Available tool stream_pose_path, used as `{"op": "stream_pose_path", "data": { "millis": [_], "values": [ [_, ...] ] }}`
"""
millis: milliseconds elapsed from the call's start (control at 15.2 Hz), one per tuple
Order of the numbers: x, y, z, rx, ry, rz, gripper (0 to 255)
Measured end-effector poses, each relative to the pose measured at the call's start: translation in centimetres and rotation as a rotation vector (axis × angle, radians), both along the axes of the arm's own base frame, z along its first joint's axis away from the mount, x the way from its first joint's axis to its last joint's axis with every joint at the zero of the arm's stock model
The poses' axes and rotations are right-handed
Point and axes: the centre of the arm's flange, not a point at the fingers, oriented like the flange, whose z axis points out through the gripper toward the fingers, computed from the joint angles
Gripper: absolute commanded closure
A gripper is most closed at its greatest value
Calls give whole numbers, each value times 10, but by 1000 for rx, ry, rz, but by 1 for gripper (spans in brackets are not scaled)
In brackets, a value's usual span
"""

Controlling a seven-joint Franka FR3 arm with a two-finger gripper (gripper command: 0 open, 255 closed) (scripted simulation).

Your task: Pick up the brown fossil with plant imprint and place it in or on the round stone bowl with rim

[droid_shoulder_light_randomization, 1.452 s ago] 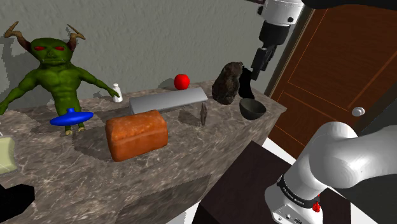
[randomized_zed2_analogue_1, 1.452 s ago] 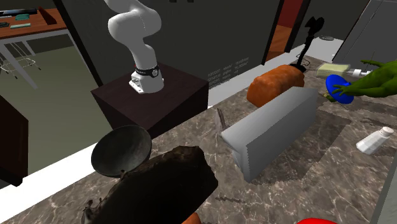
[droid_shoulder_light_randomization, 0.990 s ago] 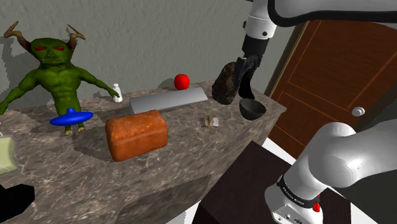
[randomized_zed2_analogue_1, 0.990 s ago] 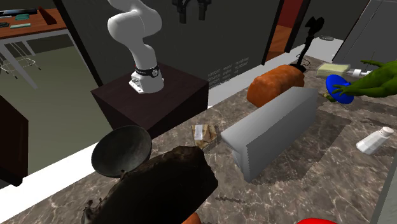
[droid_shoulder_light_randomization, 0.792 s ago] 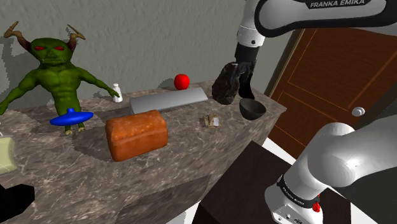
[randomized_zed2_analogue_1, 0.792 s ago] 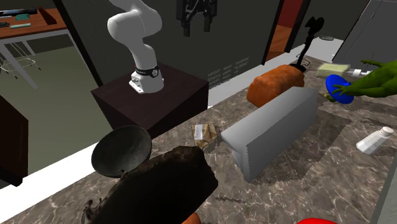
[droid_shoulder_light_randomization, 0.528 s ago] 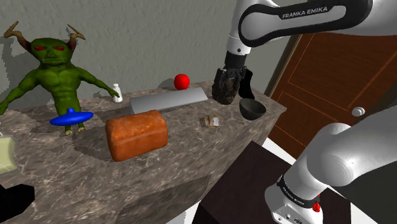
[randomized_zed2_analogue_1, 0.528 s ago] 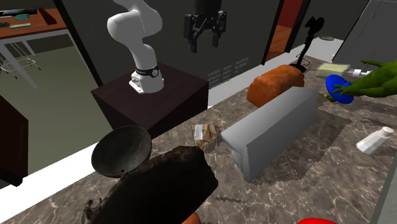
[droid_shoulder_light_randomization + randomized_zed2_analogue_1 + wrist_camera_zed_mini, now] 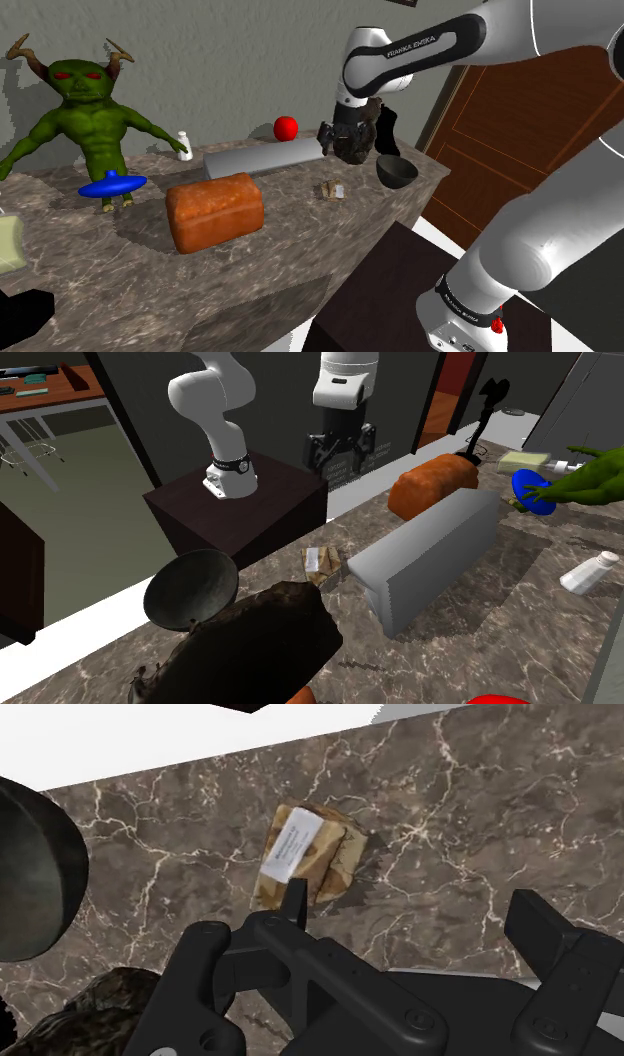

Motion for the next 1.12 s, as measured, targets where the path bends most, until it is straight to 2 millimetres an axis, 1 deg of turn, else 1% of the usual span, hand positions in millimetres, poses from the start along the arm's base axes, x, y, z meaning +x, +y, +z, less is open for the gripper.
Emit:
{"op": "stream_pose_path", "data": {
  "millis": [132,264,330,660,792,990,1122],
  "values": [
    [16,-9,-16,12,0,-57,0],
    [31,-24,-38,24,1,-114,0],
    [38,-28,-49,30,1,-142,0],
    [66,-57,-101,61,3,-284,0],
    [73,-63,-113,66,3,-309,0],
    [77,-63,-128,67,3,-317,0],
    [76,-63,-139,68,3,-317,0]
  ]
}}
